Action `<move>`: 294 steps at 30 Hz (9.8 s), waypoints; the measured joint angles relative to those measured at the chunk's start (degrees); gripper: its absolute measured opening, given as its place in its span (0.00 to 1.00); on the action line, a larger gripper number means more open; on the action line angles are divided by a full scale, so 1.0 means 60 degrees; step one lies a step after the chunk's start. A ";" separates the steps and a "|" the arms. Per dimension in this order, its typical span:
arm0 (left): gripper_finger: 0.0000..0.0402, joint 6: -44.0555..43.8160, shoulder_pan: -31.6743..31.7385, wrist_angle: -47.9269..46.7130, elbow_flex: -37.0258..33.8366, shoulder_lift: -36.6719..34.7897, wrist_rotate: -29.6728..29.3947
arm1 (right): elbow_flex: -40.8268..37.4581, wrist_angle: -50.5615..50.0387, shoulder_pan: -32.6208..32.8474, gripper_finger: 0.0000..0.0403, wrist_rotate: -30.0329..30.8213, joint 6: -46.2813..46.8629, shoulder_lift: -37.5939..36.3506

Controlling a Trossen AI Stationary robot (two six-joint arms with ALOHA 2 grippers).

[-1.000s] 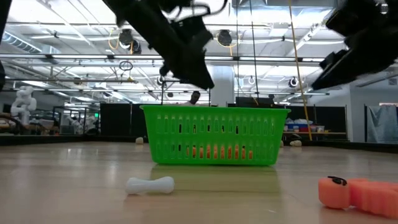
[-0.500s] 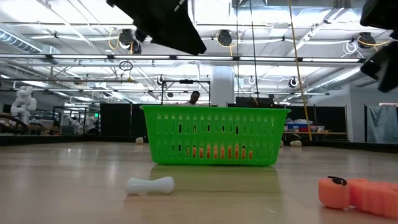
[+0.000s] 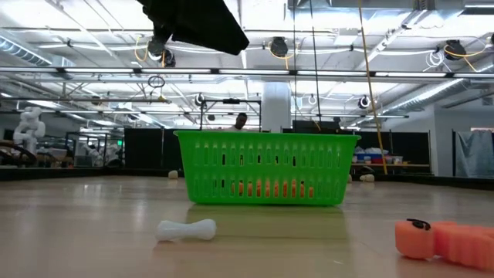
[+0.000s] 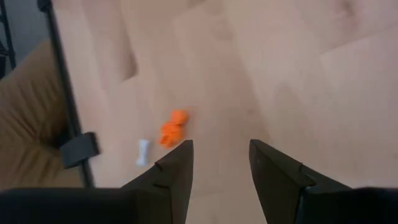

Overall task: Sort Halloween decoration
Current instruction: Put the orange skeleton toy into the green basket, then put the white bone toy into the yellow basket

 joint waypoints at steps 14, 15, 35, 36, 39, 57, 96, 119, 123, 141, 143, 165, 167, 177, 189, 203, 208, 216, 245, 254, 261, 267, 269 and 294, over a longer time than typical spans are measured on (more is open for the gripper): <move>0.30 -0.0775 -0.0040 0.0129 -0.0007 0.0219 0.0105 | 0.3040 -0.5979 -0.1314 0.35 0.1481 -0.1395 0.1862; 0.30 -0.0797 -0.0040 0.0109 -0.0007 0.0222 0.0131 | 0.3047 -0.6153 -0.1735 0.35 0.1593 -0.1776 0.1725; 0.30 -0.0782 -0.0353 0.0018 -0.0007 0.0222 -0.0047 | 0.2607 -0.2049 -0.0623 0.44 0.0278 0.1211 0.2218; 0.30 -0.0782 -0.0353 0.0022 -0.0007 0.0222 -0.0044 | 0.2610 -0.1977 -0.0498 0.44 0.0275 0.1226 0.2412; 0.30 -0.0805 -0.0353 0.0022 -0.0007 0.0222 -0.0044 | 0.2892 -0.1823 -0.0173 0.44 0.0365 0.0811 0.3022; 0.30 -0.1314 -0.0372 0.0054 -0.0007 0.0222 -0.0033 | 0.5637 -0.3939 0.0686 0.44 0.1001 0.1038 0.6342; 0.30 -0.1551 -0.0623 0.0022 -0.0004 0.0222 -0.0265 | 0.5630 -0.3972 0.0728 0.04 0.4587 -0.2192 0.3009; 0.30 -0.0542 -0.0594 0.0062 0.0000 0.0222 -0.1452 | -0.2656 1.3335 -0.2442 0.04 0.2587 -1.1912 -0.0186; 0.30 -0.0537 -0.0594 0.0131 0.0000 0.0223 -0.1842 | -0.3136 1.4817 -0.3331 0.04 0.0927 -1.2225 -0.0095; 0.30 -0.0770 -0.0106 0.0712 0.0004 0.0226 -0.1851 | -0.3153 1.5020 -0.5257 0.04 -0.1655 -1.1856 -0.0091; 0.30 -0.0807 -0.0086 0.0751 0.0004 0.0226 -0.1848 | -0.3153 1.5029 -0.5328 0.04 -0.1471 -1.1635 -0.0091; 0.30 -0.1230 0.0053 0.0733 0.0004 0.0226 -0.1703 | -0.3149 1.4796 -0.5589 0.04 -0.1507 -0.9835 -0.0091; 0.30 -0.1230 0.0101 0.0662 0.0004 0.0226 -0.1592 | -0.3149 1.4792 -0.5589 0.04 -0.1501 -0.9932 -0.0091; 0.30 -0.1241 0.0157 0.0597 0.0004 0.0226 -0.1545 | -0.3145 1.4716 -0.5589 0.04 -0.1482 -1.1194 -0.0088; 0.30 -0.1267 0.0157 0.0612 0.0004 0.0226 -0.1545 | -0.3145 1.4727 -0.5589 0.04 -0.1475 -1.3358 -0.0091; 0.30 -0.1219 0.0160 0.0594 0.0004 0.0226 -0.1548 | -0.2933 1.4370 -0.5581 0.04 -0.0410 -1.2019 -0.0091; 0.30 -0.1220 0.0197 0.0505 0.0004 0.0226 -0.1546 | -0.1828 1.1707 -0.5570 0.04 -0.0429 -1.1490 -0.0088; 0.30 -0.1306 -0.0002 -0.0120 0.0000 0.0006 -0.1606 | -0.0029 0.8366 -0.5574 0.04 -0.0445 -1.0564 0.0441; 0.30 -0.2815 -0.0718 -0.2330 -0.0004 -0.0929 -0.0971 | 0.0246 0.9165 -0.5261 0.10 -0.0437 -1.0007 0.3266; 0.30 -0.2946 -0.0721 -0.2202 -0.0004 -0.0931 -0.0874 | 0.0239 0.9437 -0.5257 0.29 -0.0437 -0.9837 0.3847; 0.30 -0.3070 -0.0721 -0.2217 -0.0004 -0.0929 -0.0798 | 0.0235 0.8526 -0.5257 0.38 -0.0461 -1.0252 0.2629; 0.30 -0.3069 -0.0729 -0.2222 -0.0004 -0.0929 -0.0798 | 0.0237 0.6291 -0.5257 0.38 0.0145 -1.0316 0.0560; 0.30 -0.3063 -0.0729 -0.2237 -0.0004 -0.0929 -0.0798 | 0.0239 0.5176 -0.5257 0.38 0.0605 -1.0173 -0.0068; 0.30 -0.3048 -0.0729 -0.2520 -0.0004 -0.0925 -0.0565 | 0.0235 0.1063 -0.0199 0.36 0.1547 -0.3384 -0.0677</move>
